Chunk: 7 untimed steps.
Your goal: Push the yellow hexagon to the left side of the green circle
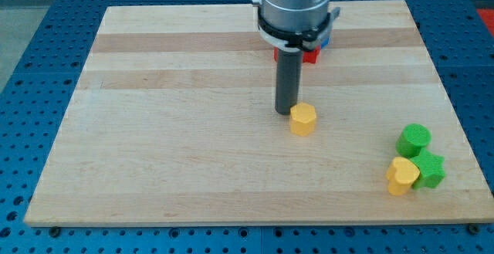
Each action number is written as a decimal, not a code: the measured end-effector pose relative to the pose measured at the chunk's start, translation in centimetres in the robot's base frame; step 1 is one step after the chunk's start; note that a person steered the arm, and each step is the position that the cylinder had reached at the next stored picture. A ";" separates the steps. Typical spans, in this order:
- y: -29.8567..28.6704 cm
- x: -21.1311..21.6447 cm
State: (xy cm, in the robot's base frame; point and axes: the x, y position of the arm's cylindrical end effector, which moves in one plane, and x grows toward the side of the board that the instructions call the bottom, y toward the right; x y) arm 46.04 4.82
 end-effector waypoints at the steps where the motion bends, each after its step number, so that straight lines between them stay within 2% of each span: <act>1: 1.9 2.1; 7: 2.0 6.5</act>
State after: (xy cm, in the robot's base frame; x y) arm 52.58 6.82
